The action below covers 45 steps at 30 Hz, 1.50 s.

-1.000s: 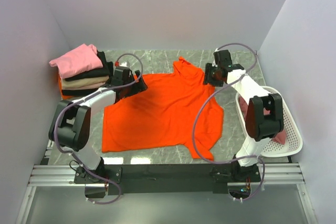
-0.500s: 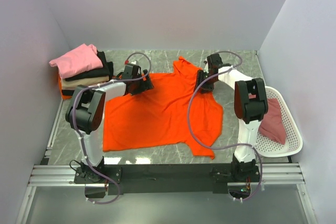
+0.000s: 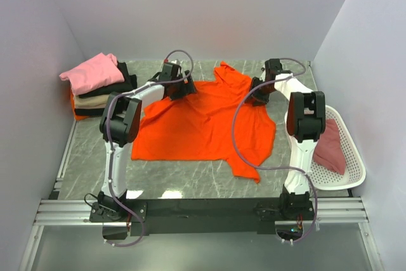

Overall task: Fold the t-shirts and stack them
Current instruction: Flatten the tshirt out

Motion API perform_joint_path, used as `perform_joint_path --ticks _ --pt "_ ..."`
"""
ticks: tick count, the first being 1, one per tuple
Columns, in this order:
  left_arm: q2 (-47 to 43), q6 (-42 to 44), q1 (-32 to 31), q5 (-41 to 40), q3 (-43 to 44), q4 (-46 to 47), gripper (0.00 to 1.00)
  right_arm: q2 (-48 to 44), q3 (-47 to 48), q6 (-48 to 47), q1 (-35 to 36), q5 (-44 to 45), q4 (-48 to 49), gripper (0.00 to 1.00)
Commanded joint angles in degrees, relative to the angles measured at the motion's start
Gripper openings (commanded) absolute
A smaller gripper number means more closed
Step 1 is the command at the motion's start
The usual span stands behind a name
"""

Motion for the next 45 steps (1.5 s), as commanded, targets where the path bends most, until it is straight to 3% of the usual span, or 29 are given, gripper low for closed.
perform_joint_path --ticks 1,8,13,17,19,22,26,29,38,45 --pt "4.7 0.6 -0.4 2.0 7.0 -3.7 0.88 2.8 6.1 -0.3 -0.6 1.0 -3.2 0.52" --pt "14.3 1.7 -0.2 2.0 24.7 -9.2 0.88 7.5 16.1 -0.8 -2.4 0.2 -7.0 0.52" --pt "14.1 2.9 0.0 1.4 28.1 -7.7 0.89 8.9 22.4 -2.8 -2.3 -2.9 -9.1 0.52" --pt "2.6 5.0 -1.6 -2.9 16.5 -0.2 0.92 -0.6 13.6 -2.1 -2.0 -4.1 -1.9 0.52" --pt "-7.7 6.1 -2.7 -6.7 10.0 2.6 0.93 -8.2 6.4 -1.3 -2.0 -4.5 2.6 0.52" --pt "-22.9 4.1 -3.9 -13.5 -6.8 7.7 0.93 -18.5 -3.6 -0.2 -1.9 -4.5 6.9 0.52" --pt "-36.6 -2.2 -3.9 -23.4 -27.8 2.2 0.93 -30.4 -15.8 1.3 -1.2 -3.4 10.4 0.52" --pt "-43.2 -6.3 -3.7 -27.3 -37.9 -3.0 0.94 -38.9 -24.4 2.5 0.1 -1.5 12.0 0.52" --pt "-54.9 -12.8 0.4 -30.5 -52.8 -8.6 0.86 -57.6 -39.3 3.0 9.2 5.8 9.5 0.52" --pt "-54.1 -13.4 3.9 -27.8 -56.0 -6.1 0.8 -63.4 -45.1 3.9 10.5 6.2 9.1 0.52"
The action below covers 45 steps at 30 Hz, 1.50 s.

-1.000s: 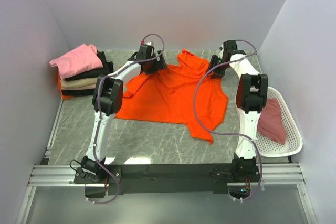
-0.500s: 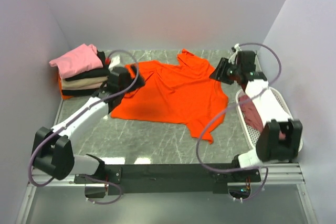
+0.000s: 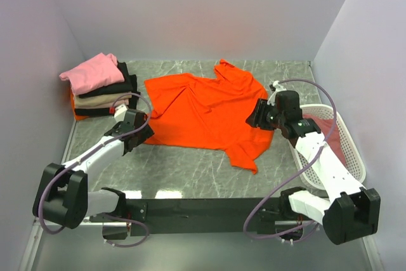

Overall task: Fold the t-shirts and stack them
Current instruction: Flatten the tshirt out

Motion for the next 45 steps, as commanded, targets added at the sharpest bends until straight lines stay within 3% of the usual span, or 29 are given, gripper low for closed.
perform_joint_path --ticks 1,15,24,28,31,32,35,45 --pt "1.1 -1.2 1.1 0.6 -0.7 3.1 0.79 -1.6 -0.6 0.4 0.6 1.9 0.5 0.52" --pt "4.0 -1.1 3.4 -0.8 -1.6 5.4 0.55 -7.8 -6.6 0.7 2.6 4.5 -3.0 0.52" --pt "7.1 -0.6 6.2 1.5 -0.7 5.1 0.51 -10.0 -8.8 1.0 2.6 5.7 -4.4 0.53" --pt "8.2 -0.1 6.4 2.4 -0.1 5.0 0.44 -10.3 -9.8 1.8 2.6 6.3 -4.5 0.53" --pt "8.8 0.1 6.4 2.5 0.1 4.9 0.29 -9.3 -10.5 4.1 2.6 9.7 -5.9 0.52" --pt "8.6 0.1 6.4 2.6 0.0 4.9 0.19 -8.4 -10.4 6.0 2.6 11.0 -6.3 0.52" --pt "7.7 0.3 6.4 2.8 -0.4 5.4 0.01 -5.8 -11.4 8.6 2.6 14.3 -7.7 0.51" --pt "6.2 4.0 11.2 6.1 -0.1 7.1 0.01 2.7 -15.3 17.1 12.3 21.2 -9.2 0.47"
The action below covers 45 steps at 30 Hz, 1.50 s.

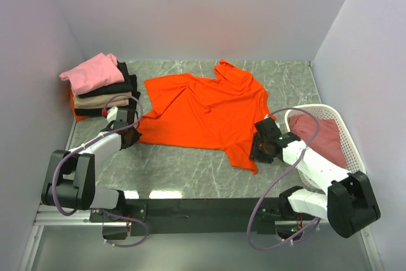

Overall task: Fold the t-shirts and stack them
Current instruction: Flatten the tshirt out

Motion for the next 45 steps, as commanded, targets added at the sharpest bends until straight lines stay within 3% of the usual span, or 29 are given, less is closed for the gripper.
perform_joint_path --ticks 1,11,18,21,26,32,36,45 --pt "-2.0 2.7 2.2 2.5 0.9 1.2 0.01 0.5 -0.7 5.2 2.5 4.7 -0.9 0.47" --pt "-3.3 3.9 3.3 4.8 0.7 1.5 0.01 2.7 -3.5 9.9 8.1 2.6 0.4 0.45" --pt "-3.0 4.0 3.5 5.7 0.2 2.2 0.01 2.0 1.3 12.5 15.0 3.9 -2.6 0.18" --pt "-2.4 4.2 3.5 6.1 0.1 2.3 0.01 3.0 3.9 13.1 17.7 4.4 -2.8 0.15" --pt "-1.5 4.5 3.6 6.8 -0.4 3.0 0.01 8.4 8.9 12.1 24.0 5.7 -4.1 0.21" --pt "-0.5 4.7 3.6 8.0 -0.7 3.5 0.01 12.8 13.5 14.3 30.3 10.3 -9.4 0.4" --pt "-0.7 4.8 3.6 8.3 -1.0 3.7 0.0 10.1 13.0 16.5 31.0 11.3 -10.3 0.48" --pt "0.1 4.9 3.6 9.0 -1.0 4.0 0.0 1.7 5.9 20.8 31.1 11.5 -9.7 0.51"
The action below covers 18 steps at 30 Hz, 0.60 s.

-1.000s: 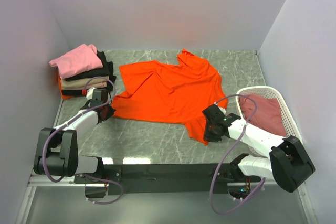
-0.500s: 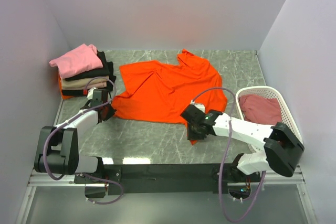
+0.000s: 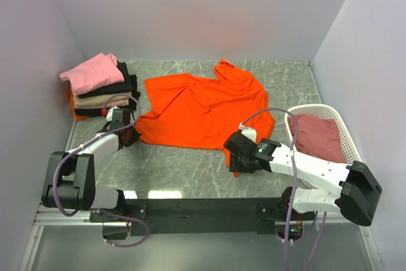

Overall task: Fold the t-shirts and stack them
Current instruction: Flatten the tshirt out

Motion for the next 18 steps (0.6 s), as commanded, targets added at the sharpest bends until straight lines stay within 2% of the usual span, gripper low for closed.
perform_joint_path --ticks 1,18 --pt "0.8 1.1 0.2 1.2 0.0 1.4 0.01 -0.8 -3.2 2.4 0.4 1.2 0.3 0.51" --pt "1.9 1.1 0.2 1.3 0.4 1.2 0.01 9.9 -3.7 -1.0 0.4 0.8 7.9 0.51"
